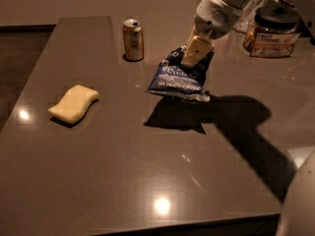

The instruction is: Pick blue chip bag

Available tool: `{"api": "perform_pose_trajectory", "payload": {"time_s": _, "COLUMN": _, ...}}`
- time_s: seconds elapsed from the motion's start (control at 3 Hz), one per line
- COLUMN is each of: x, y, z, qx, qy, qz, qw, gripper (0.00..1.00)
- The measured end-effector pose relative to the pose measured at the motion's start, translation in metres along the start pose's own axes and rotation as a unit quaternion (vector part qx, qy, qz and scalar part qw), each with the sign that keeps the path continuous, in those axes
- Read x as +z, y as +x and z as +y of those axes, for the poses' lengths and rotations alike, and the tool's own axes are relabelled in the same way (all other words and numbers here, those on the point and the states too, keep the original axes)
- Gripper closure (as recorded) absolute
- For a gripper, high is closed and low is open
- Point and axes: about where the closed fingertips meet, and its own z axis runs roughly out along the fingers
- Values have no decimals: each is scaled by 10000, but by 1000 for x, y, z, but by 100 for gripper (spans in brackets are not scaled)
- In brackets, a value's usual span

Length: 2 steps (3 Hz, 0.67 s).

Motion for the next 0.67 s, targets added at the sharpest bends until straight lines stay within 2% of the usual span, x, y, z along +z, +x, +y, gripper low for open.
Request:
{"api": "perform_pose_trajectory", "payload": {"time_s": 0.33, "x": -15, "y": -13, "z": 1, "qx": -78, "qy": -2, "qz": -309, "qw": 9995, "gripper": 100}}
{"api": "perform_pose_trajectory", "payload": {"time_s": 0.67, "x": -15, "y": -20, "z": -6, "qx": -87, "qy": 115, "qz": -435, "qw": 9989, "gripper": 100}}
